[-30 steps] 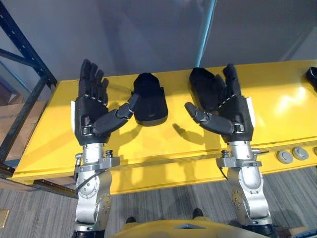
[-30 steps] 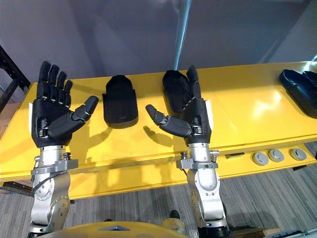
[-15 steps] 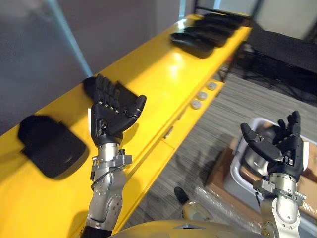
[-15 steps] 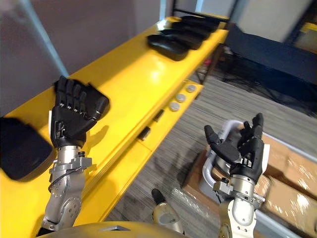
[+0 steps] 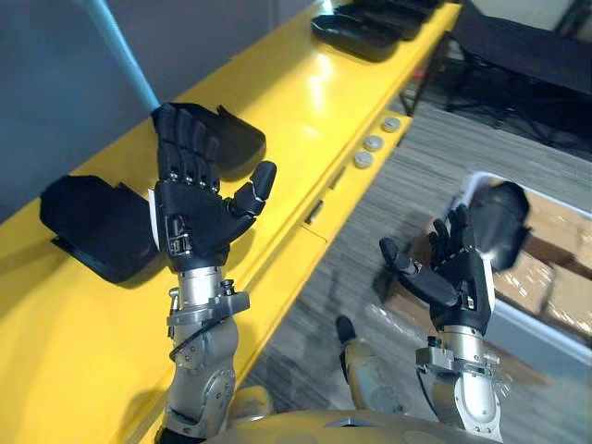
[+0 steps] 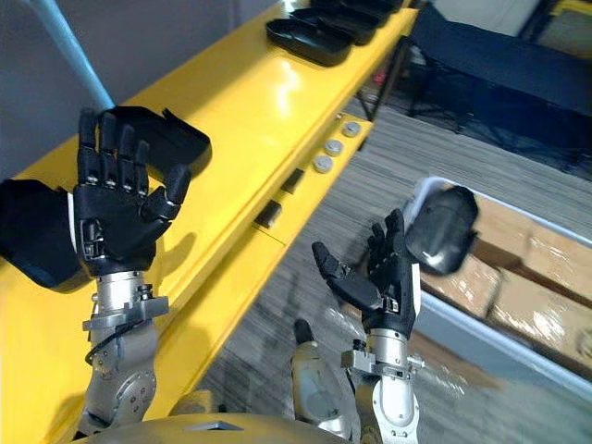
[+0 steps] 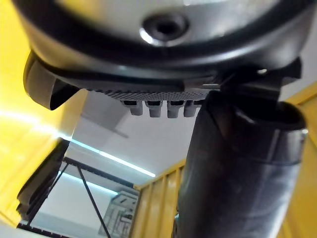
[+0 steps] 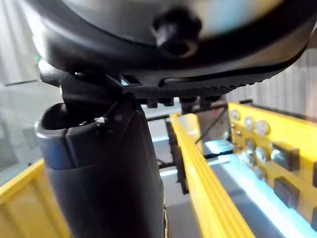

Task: Walk over and take three plastic housings, then place them on the shelf

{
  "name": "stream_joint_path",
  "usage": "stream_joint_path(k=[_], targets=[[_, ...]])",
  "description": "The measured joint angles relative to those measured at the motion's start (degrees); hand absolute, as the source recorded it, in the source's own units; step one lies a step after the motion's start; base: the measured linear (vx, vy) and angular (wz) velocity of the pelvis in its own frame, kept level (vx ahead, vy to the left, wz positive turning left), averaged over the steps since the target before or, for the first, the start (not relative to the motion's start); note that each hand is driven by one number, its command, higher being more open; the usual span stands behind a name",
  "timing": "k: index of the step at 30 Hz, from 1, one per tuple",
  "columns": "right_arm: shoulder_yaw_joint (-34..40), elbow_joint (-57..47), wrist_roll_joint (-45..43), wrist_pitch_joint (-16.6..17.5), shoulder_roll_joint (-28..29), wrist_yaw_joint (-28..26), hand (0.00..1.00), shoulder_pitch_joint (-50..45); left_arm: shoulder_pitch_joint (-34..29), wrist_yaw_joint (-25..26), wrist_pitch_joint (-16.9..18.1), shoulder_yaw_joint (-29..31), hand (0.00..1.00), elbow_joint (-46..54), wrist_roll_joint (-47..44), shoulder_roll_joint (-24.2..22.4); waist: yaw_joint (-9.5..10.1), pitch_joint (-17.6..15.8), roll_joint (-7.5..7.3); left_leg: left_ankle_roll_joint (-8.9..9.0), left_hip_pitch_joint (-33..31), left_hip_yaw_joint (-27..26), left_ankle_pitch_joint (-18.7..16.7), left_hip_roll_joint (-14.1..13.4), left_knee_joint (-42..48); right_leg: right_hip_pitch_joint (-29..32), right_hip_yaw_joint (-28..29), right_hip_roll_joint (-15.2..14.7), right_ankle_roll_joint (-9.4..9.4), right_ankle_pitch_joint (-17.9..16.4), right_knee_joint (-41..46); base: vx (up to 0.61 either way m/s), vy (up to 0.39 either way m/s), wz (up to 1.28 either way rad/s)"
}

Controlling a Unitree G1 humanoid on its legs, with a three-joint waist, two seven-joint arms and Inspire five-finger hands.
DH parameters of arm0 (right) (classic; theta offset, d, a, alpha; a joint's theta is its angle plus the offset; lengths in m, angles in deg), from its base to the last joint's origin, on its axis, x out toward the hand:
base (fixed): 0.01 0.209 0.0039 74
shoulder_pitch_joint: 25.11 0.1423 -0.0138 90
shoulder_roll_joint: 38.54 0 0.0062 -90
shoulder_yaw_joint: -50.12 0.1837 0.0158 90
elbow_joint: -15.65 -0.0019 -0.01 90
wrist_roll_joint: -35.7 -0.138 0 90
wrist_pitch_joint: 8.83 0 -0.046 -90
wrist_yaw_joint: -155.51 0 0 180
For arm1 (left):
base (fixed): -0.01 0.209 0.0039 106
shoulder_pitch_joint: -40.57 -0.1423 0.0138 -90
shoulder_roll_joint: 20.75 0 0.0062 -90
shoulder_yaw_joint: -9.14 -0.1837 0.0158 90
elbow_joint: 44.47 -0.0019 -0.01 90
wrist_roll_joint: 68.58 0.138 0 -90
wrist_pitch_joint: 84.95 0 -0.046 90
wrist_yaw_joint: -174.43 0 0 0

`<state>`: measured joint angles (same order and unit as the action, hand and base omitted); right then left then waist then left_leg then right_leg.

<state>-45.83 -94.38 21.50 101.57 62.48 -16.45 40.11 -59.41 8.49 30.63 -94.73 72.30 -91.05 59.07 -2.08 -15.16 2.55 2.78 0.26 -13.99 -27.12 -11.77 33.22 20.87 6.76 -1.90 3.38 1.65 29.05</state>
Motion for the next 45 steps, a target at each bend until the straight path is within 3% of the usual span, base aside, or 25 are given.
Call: stream_joint_path(k=[2, 4, 5, 8, 9, 10, 11, 12, 13, 14, 16, 17, 18, 19, 21, 23, 24, 26, 29, 31, 33, 38, 45], targets=[[-4.18, 0.88, 1.35, 0.37, -1.92, 2.94, 1.00, 7.01, 0.22, -2.18, 0.03, 0.99, 1.00, -0.51, -2.81, -0.65, 1.60, -0.05, -0.39, -0.06, -1.81, -0.73, 3.54, -1.09, -1.43, -2.43, -5.44, -4.78, -2.48, -7.68, 11.91, -0.28, -0.021, -0.37], [-7.33, 5.16, 3.26, 0.36, -1.71, 5.25, 1.00, 11.26, 0.16, -4.65, 0.40, 1.75, 1.00, -2.18, -4.59, -0.61, 2.80, 0.57, -1.25, 0.79, -2.45, -1.51, 6.98, -1.91, -4.68, -6.40, -7.14, -9.18, -2.46, -9.98, 14.60, -0.20, -0.109, -0.29], [-8.31, 8.69, 4.93, 0.20, -0.84, 6.60, 1.00, 13.30, 0.10, -6.84, 0.20, 1.76, 1.00, -3.28, -6.54, -0.53, 3.70, 1.03, -1.58, 1.88, -2.94, -2.09, 9.05, -2.78, -6.86, -8.75, -7.21, -11.76, -2.50, -10.06, 13.84, -0.22, -0.246, -0.41], [-8.60, 14.03, 5.87, -1.00, 0.97, 8.33, 1.00, 14.26, -0.76, -9.87, -0.80, 1.59, 1.00, -4.68, -8.77, 0.17, 4.05, 2.07, -3.13, 4.50, -4.94, -3.61, 11.75, -4.52, -8.18, -10.96, -5.33, -15.14, -1.46, -9.03, 7.75, -0.18, -0.351, -0.56], [-8.37, 15.53, 6.10, -1.83, 1.23, 9.03, 1.00, 13.38, -0.73, -10.73, -1.19, 0.98, 1.00, -6.42, -8.92, 0.98, 3.33, 3.05, -4.76, 5.96, -6.40, -3.50, 12.63, -5.43, -6.96, -13.06, -4.33, -15.43, 0.43, -6.08, 1.71, -0.12, -0.415, -0.39], [-7.44, 16.27, 6.15, -3.10, 0.84, 9.28, 1.00, 11.37, -0.51, -11.06, -2.27, -0.08, 1.00, -8.68, -8.96, 1.47, 2.74, 3.65, -4.81, 7.13, -7.79, -1.94, 13.31, -6.27, -6.17, -14.95, -5.60, -14.75, 6.60, -8.86, -2.97, -0.11, -0.425, -0.39], [-6.93, 16.90, 6.50, -3.57, 0.19, 9.63, 1.00, 10.60, -0.69, -11.02, -2.94, -0.78, 1.00, -9.87, -9.28, 1.40, 2.53, 4.13, -4.03, 7.89, -7.96, -0.89, 13.73, -7.14, -6.85, -15.78, -6.84, -13.92, 8.39, -10.07, -5.01, -0.07, -0.427, -0.59], [-5.75, 17.77, 6.67, -4.73, -1.24, 9.89, 1.00, 9.61, -0.89, -10.70, -4.25, -1.93, 1.00, -11.85, -10.47, 0.78, 1.86, 4.96, -2.33, 9.12, -7.67, 0.36, 14.89, -8.54, -8.96, -16.48, -8.79, -12.20, 9.73, -11.55, -8.74, -0.04, -0.400, -0.67], [-4.51, 18.16, 6.55, -5.88, -3.11, 9.82, 1.00, 9.09, -0.94, -10.25, -5.76, -3.25, 1.00, -12.91, -10.86, -0.38, 0.36, 5.48, -0.75, 9.01, -7.42, 1.04, 16.70, -9.74, -10.86, -16.52, -9.57, -10.47, 9.28, -12.13, -10.92, -0.02, -0.429, -0.60], [-3.37, 18.18, 6.49, -6.52, -3.80, 9.78, 1.00, 8.85, -0.98, -10.11, -6.40, -3.91, 1.00, -13.12, -10.86, -0.88, -0.47, 5.43, -0.12, 8.38, -7.19, 1.53, 17.84, -10.16, -11.49, -16.50, -9.55, -9.73, 9.23, -12.15, -11.33, -0.01, -0.359, -0.36], [1.06, 18.17, 6.51, -7.67, -4.93, 9.47, 1.00, 6.30, -1.46, -10.01, -7.53, -5.85, 1.00, -13.11, -10.97, -1.22, -2.79, 5.33, 0.13, 2.81, -6.94, 3.60, 22.51, -11.06, -8.82, -18.17, -9.49, -8.33, 7.71, -12.89, -11.47, 0.00, -0.250, -0.24], [1.83, 18.03, 6.52, -7.66, -5.00, 9.30, 1.00, 5.62, -1.54, -10.08, -7.53, -5.77, 1.00, -13.11, -11.16, -1.19, -3.00, 5.20, -0.14, 1.44, -7.38, 4.04, 23.31, -11.07, -6.93, -18.94, -9.31, -8.39, 7.14, -13.12, -11.53, -0.02, -0.157, -0.40], [3.25, 17.71, 6.55, -7.60, -5.79, 8.78, 1.00, 4.65, -1.72, -10.40, -7.25, -5.63, 1.00, -13.10, -11.43, -1.30, -2.73, 5.29, -0.31, 3.40, -7.42, 5.70, 20.82, -9.66, -6.74, -19.19, -8.17, -8.84, 6.05, -13.20, -12.04, -0.05, -0.045, -0.71], [4.23, 17.68, 6.51, -7.60, -6.85, 8.35, 1.00, 5.20, -1.65, -10.63, -6.37, -5.61, 1.00, -12.98, -11.35, -1.29, -2.32, 5.92, 0.83, 3.84, -7.67, 7.81, 19.19, -5.97, -9.07, -17.92, -6.65, -8.62, 5.68, -13.22, -12.53, -0.06, -0.038, -0.87], [4.44, 17.83, 6.37, -7.66, -7.16, 7.47, 1.00, 5.83, -1.74, -10.44, -5.80, -5.58, 1.00, -13.04, -11.09, -1.22, -2.18, 6.59, 2.06, 2.78, -7.29, 10.64, 17.08, -3.96, -11.61, -15.98, -4.61, -7.99, 5.23, -12.57, -12.60, -0.05, 0.018, -0.66], [3.44, 17.90, 4.14, -7.71, -8.02, 5.85, 1.00, 6.45, -1.58, -9.34, -5.75, -5.53, 1.00, -12.80, -10.09, -1.25, -1.46, 6.80, 2.47, 3.34, -6.07, 15.28, 15.10, -1.64, -16.78, -13.28, -1.92, -7.97, 6.11, -10.81, -13.61, -0.09, 0.079, -0.58], [2.93, 18.76, 2.18, -7.70, -8.14, 5.57, 1.00, 7.43, -1.53, -8.91, -5.75, -5.11, 1.00, -12.83, -9.67, -1.08, -1.26, 6.75, 2.43, 5.74, -5.69, 16.04, 14.54, -0.52, -18.69, -12.06, -0.88, -8.49, 6.64, -9.39, -14.31, -0.12, 0.152, -0.48], [1.47, 20.57, 0.24, -7.70, -7.26, 6.74, 1.00, 8.62, -1.85, -8.84, -6.07, -3.92, 1.00, -13.00, -8.91, -0.58, -0.32, 5.48, 0.49, 5.80, -5.77, 15.01, 14.64, 1.19, -18.20, -11.71, -1.58, -9.88, 6.61, -5.70, -16.56, -0.17, 0.174, -0.48], [1.68, 22.32, -0.62, -7.45, -6.05, 8.23, 1.00, 10.67, -1.65, -8.90, -6.64, -2.48, 1.00, -12.97, -8.30, 0.85, 0.37, 4.75, -0.61, 5.73, -7.13, 13.21, 14.65, 2.16, -17.07, -12.04, -3.71, -10.97, 6.06, 0.70, -22.12, -0.15, 0.151, -0.39], [2.78, 25.62, -1.73, -7.18, -5.30, 8.57, 1.00, 12.95, -1.18, -8.85, -6.97, -1.45, 1.00, -12.96, -8.17, 2.53, 0.46, 4.36, -1.27, 5.50, -8.25, 12.17, 14.55, 2.74, -16.17, -12.07, -6.33, -11.68, 5.61, 2.99, -24.82, -0.12, 0.084, -0.28], [3.41, 27.97, -2.21, -7.18, -4.62, 10.08, 1.00, 14.28, -0.65, -7.45, -7.10, -0.67, 1.00, -12.97, -6.05, 3.26, 0.37, 3.72, -1.57, 5.80, -10.04, 12.19, 14.43, 3.16, -14.32, -12.07, -8.50, -12.25, 5.70, 3.16, -26.52, -0.08, 0.017, -0.02], [6.08, 36.91, -1.92, -7.67, -5.28, 13.78, 1.00, 22.93, 3.28, -6.29, -7.43, -1.80, 1.00, -12.98, -5.50, 2.00, 0.53, -0.17, 0.68, 6.30, -13.85, 15.18, 14.48, 2.27, -11.03, -12.06, -11.01, -11.23, 6.72, 3.94, -27.34, -0.06, -0.017, 0.19], [7.82, 46.81, -3.08, -8.43, -11.07, 15.92, 1.00, 44.71, 7.98, -7.26, -8.61, -3.30, 1.00, -13.54, -3.95, 4.29, 4.61, -6.49, -0.57, 6.85, -17.31, 18.61, 16.21, 2.48, -10.18, -11.95, -14.08, -10.86, 6.25, 6.00, -29.14, -0.06, -0.004, 0.20]])
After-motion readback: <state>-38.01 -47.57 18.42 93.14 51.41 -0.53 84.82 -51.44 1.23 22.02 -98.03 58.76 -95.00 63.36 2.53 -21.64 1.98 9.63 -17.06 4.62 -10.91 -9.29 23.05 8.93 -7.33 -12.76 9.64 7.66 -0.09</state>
